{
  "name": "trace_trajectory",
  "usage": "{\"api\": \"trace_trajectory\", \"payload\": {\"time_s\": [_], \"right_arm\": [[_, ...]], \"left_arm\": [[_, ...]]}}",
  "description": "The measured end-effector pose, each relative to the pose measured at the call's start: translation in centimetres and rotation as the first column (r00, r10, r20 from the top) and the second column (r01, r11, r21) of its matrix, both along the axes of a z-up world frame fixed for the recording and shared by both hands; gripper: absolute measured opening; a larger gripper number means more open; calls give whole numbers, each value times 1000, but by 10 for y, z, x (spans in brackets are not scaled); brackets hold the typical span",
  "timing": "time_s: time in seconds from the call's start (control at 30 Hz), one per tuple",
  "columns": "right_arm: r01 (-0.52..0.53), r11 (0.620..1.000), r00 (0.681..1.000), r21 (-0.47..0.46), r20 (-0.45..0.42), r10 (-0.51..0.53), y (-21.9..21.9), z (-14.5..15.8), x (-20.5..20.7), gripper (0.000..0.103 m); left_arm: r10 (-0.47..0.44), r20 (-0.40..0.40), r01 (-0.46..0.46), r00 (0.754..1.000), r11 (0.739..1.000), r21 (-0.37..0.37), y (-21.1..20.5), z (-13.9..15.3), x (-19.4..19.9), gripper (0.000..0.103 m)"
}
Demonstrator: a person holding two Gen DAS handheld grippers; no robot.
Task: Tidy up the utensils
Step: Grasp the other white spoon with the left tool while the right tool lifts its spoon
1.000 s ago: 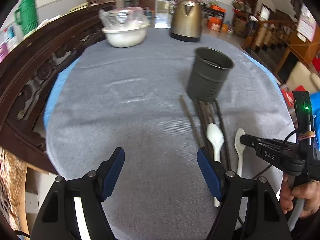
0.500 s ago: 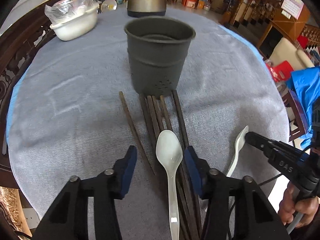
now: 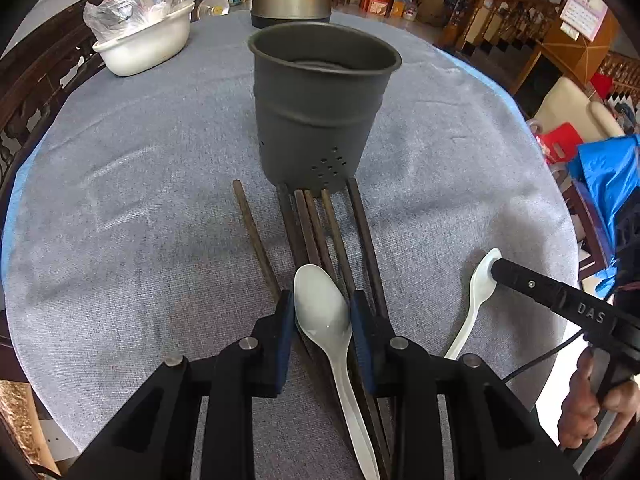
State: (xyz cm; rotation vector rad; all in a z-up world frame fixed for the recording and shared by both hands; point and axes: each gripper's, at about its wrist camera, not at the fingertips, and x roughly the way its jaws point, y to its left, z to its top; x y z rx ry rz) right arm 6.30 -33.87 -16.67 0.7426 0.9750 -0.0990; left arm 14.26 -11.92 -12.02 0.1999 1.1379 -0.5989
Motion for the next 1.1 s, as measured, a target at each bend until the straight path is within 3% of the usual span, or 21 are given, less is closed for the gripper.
{"api": "trace_trajectory", "payload": {"time_s": [0.2,0.37,0.57,0.7,0.77,0.83,0.87,0.97,1.1], "right_arm": [[-9,1000,999,-3,46,9,1,-2,6,9],[-36,994,994,-106,101,47,14,14,6,6],[-42,986,986,-160,155,67,17,36,8,6],[1,999,991,-51,135,6,-5,34,4,9],[27,999,998,-20,64,-25,-15,29,4,22],[27,1000,999,6,20,-27,-17,24,4,55],[23,1000,1000,17,3,-24,-16,22,6,64],[17,1000,999,22,-46,-16,-5,16,14,68],[-21,996,993,-82,-118,11,19,14,32,66]], "left_arm": [[14,15,-13,1000,998,-58,27,23,0,29],[58,72,-49,996,993,-112,44,52,6,29],[115,155,-87,981,981,-174,52,82,11,29],[156,187,-117,970,972,-203,57,87,8,29],[168,216,-127,962,973,-190,53,82,5,29],[175,239,-132,955,974,-183,52,80,0,29],[177,251,-134,952,975,-179,51,80,-2,29],[180,287,-133,941,975,-176,50,81,-8,29],[189,326,-137,926,975,-175,57,87,-13,29]]}}
